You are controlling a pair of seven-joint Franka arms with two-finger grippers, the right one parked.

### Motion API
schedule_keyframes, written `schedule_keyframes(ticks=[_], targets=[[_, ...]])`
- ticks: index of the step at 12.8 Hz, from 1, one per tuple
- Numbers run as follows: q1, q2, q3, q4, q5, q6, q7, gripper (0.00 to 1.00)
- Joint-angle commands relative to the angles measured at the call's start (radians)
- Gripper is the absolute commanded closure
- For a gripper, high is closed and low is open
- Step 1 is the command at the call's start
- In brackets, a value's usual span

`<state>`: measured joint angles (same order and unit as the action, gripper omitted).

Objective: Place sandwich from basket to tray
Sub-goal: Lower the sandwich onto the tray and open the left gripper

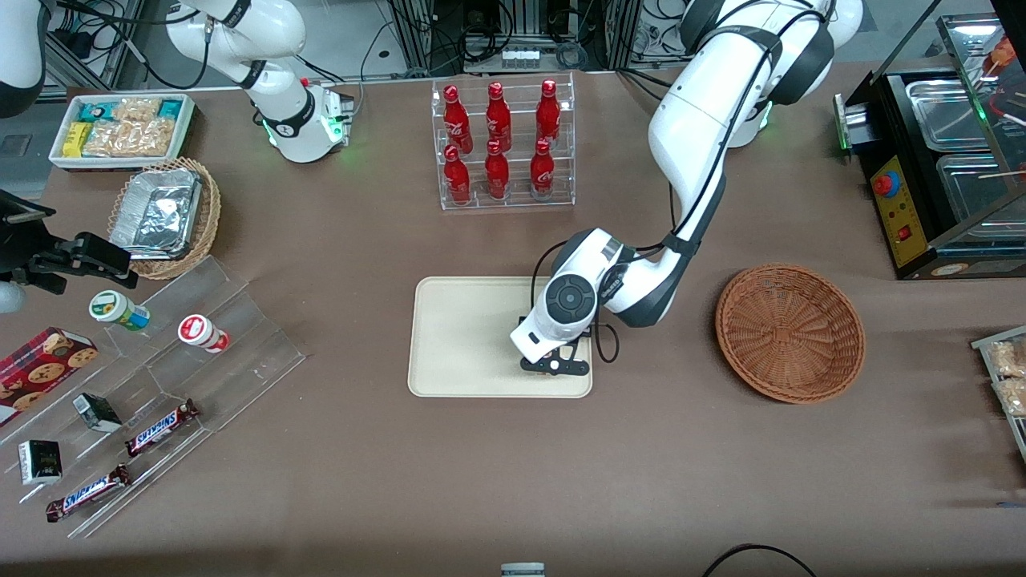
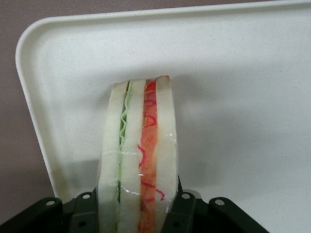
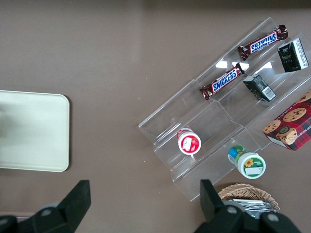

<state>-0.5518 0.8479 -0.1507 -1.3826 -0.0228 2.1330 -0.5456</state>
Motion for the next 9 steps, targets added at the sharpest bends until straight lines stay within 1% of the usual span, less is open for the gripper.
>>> schedule_keyframes(ticks=[1,2,6,9], targets=[[-0.010,-0.009,0.011,0.028,0.014,-0.022,-0.042,0.06],[0.004,-0.032,0.013,0.028,0.008,-0.037,-0.056,0.00],[0.090,-0.198,0.023,0.008,0.006,-0.230,-0.067,0.00],[0.202,-0.384,0.023,-0.126,0.014,-0.235,-0.056,0.00]])
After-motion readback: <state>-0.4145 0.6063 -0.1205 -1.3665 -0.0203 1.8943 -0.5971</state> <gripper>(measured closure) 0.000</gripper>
